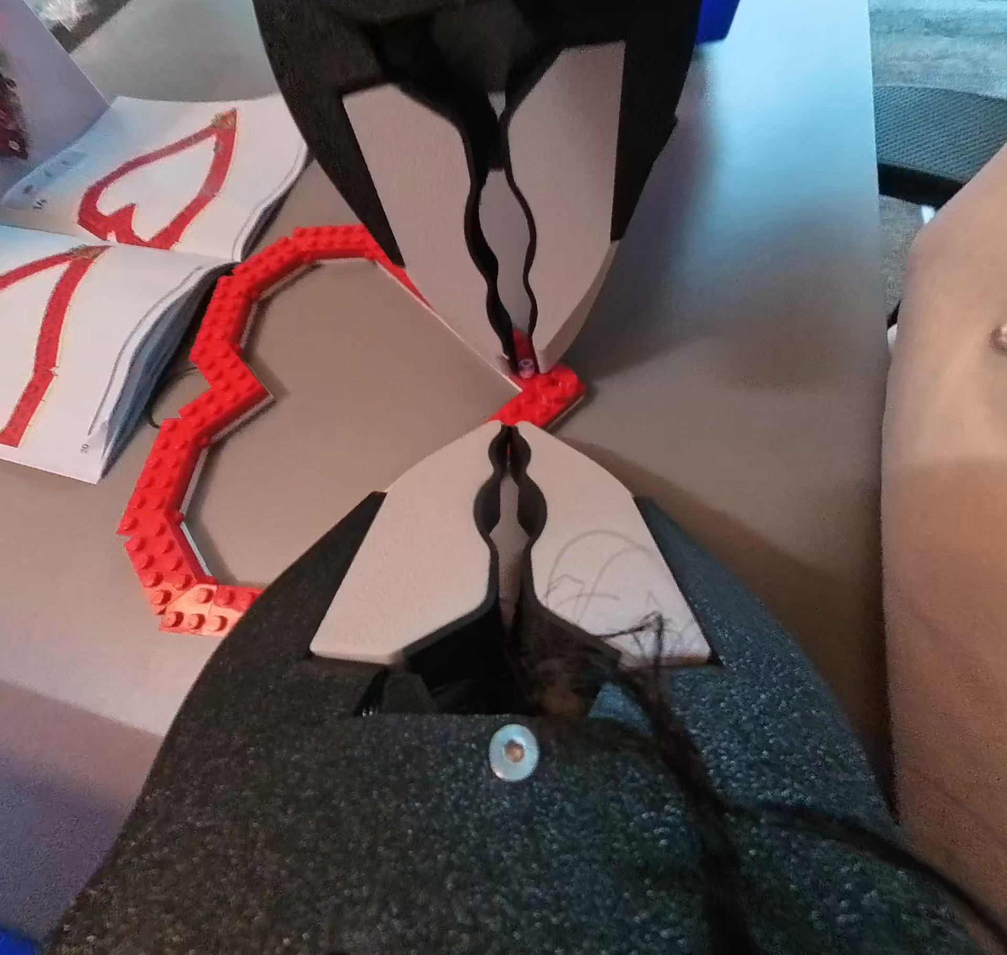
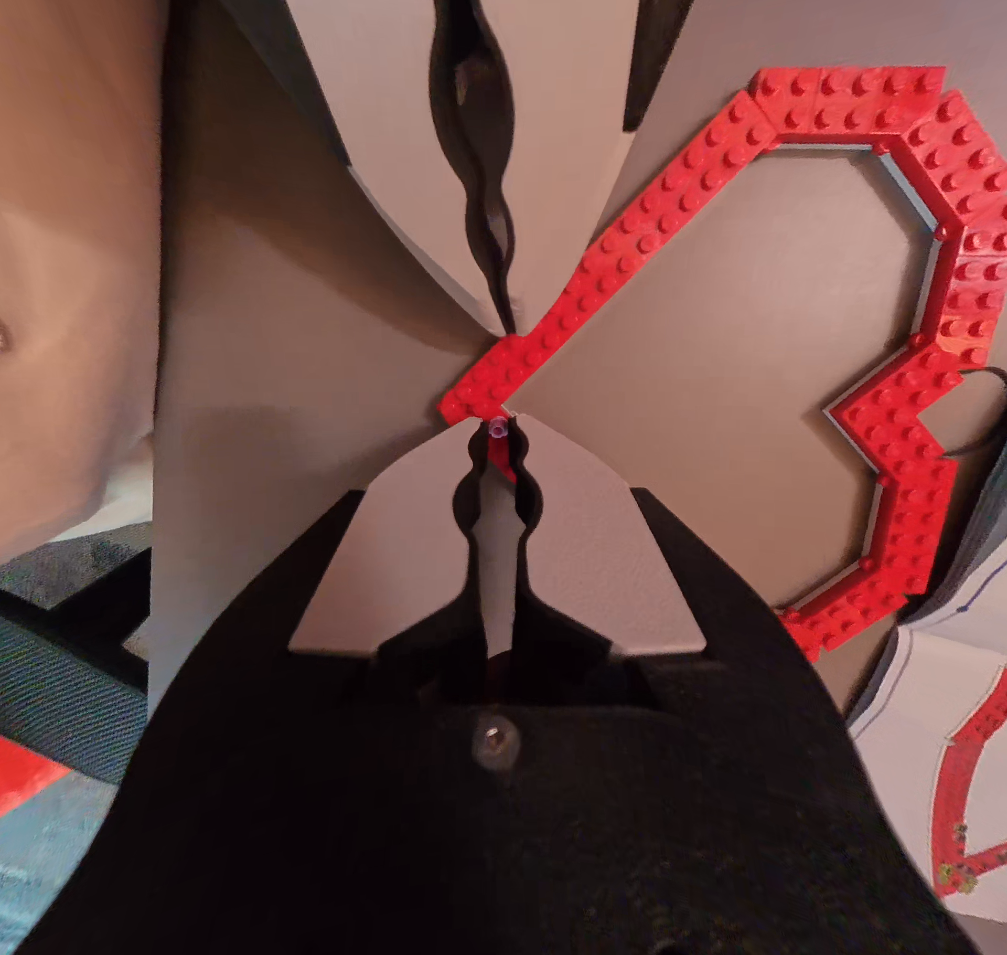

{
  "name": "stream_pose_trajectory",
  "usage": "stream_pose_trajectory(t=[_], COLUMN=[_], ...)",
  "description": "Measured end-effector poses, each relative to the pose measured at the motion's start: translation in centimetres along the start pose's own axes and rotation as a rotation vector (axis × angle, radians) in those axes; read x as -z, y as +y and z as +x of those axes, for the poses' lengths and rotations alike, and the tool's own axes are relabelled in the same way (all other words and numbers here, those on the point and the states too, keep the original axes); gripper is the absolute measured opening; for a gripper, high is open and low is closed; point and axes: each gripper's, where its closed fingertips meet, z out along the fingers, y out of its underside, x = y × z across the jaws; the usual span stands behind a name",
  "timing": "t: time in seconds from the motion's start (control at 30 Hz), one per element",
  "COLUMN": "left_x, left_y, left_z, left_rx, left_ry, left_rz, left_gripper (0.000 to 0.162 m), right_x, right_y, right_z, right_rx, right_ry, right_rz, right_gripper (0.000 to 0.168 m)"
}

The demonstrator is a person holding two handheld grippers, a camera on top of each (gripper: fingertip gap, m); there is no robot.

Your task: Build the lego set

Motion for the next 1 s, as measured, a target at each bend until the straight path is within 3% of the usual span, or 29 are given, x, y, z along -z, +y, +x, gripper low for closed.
stream_pose_trajectory(t=[0.23, 0.37, 0.93, 1.0], left_x=[1.0, 0.3, 1.4, 1.6], left_y=[-2.5, -2.6, -3.5, -3.6], left_z=[-0.4, 0.1, -0.8, -0.9], left_rx=[0.010, -0.070, -0.014, -0.006], left_ry=[0.021, 0.022, -0.009, -0.014], left_rz=[0.191, 0.174, 0.269, 0.279], left_gripper=[0.000, 0.000, 0.000, 0.001], right_x=[-0.1, -0.1, 0.4, 0.9], right_y=[-0.3, -0.3, -0.5, -0.6], right_z=[-0.1, -0.1, 0.0, 0.2], right_rx=[0.014, 0.023, -0.002, -0.014], right_ry=[-0.033, -0.027, -0.030, -0.021], right_rz=[-0.013, 0.001, 0.131, 0.163], right_gripper=[0.007, 0.007, 0.015, 0.008])
